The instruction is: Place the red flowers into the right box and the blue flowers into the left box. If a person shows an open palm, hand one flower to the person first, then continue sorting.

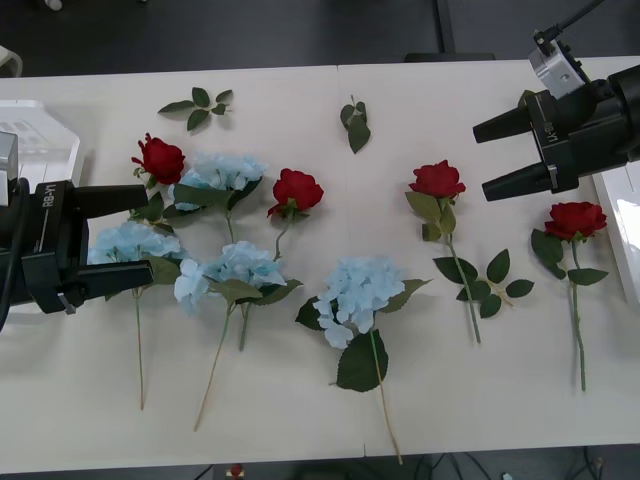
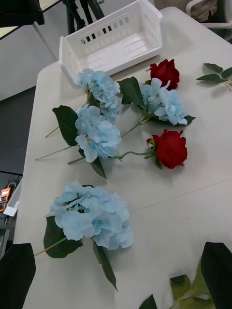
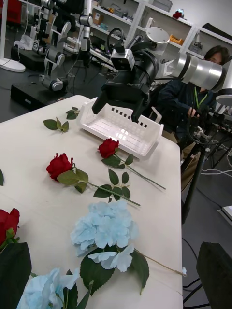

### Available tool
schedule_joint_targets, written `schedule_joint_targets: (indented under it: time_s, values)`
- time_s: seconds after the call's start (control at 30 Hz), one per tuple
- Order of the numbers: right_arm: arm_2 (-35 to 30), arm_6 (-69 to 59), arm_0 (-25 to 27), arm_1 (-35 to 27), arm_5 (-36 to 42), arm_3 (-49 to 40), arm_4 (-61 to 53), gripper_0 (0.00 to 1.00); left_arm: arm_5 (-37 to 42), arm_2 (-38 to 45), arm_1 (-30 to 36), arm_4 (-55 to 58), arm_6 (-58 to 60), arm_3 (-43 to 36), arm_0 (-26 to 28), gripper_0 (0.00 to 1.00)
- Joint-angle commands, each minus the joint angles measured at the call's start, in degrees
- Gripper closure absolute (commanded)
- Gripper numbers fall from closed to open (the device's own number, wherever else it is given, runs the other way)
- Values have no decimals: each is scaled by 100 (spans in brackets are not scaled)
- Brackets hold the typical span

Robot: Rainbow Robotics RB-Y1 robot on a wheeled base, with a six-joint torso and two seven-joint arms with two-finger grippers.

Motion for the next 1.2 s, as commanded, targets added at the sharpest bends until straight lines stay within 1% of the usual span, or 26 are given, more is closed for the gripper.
schedule_joint_targets:
  time_s: [0.03,0.07,0.1,0.23,0.37,0.43,0.47,0.57,0.67,0.7,0.9,1.0,1.13,1.17,1.2]
  values:
    - [140,-88,369,-354,-49,5,148,0,-48,-112,221,82,154,-23,-92,0]
    - [131,-88,369,-381,-49,-4,157,0,-48,-112,221,82,154,-23,-92,0]
    - [105,-88,325,-512,-49,-39,183,0,-12,-253,54,91,154,100,101,0]
    - [-53,-88,290,-732,22,-214,332,0,-39,-183,98,355,154,117,101,0]
    - [-229,-88,290,-741,338,-223,693,0,-56,81,502,469,154,117,48,0]
    - [-273,-88,290,-741,417,-214,1080,0,-91,257,696,469,721,117,-4,0]
    - [-290,-321,290,-750,452,-206,1247,0,-135,301,748,460,906,126,-40,0]
    - [-290,-1622,290,-741,584,-188,1915,0,-338,371,959,267,1530,196,-198,0]
    - [-264,-2712,290,-723,716,-197,2635,0,-452,345,1135,-5,1987,425,-444,0]
    - [-255,-3204,299,-732,769,-188,2925,0,-461,283,1214,-146,2242,574,-628,0]
    - [-194,-4382,360,-697,1059,-153,3874,0,-575,-271,1513,-594,2831,1295,-1402,0]
    - [-159,-4724,475,-679,953,-153,4173,0,-777,-666,1566,-823,2901,1638,-1762,0]
    - [-62,-4830,624,-609,549,-153,4507,0,-953,-1281,1548,-1201,2901,2262,-2342,0]
    - [43,-4865,633,-600,400,-144,4604,0,-988,-1501,1548,-1341,2866,2543,-2580,0]
    - [87,-4900,633,-600,347,-127,4648,0,-988,-1580,1548,-1403,2857,2657,-2668,0]
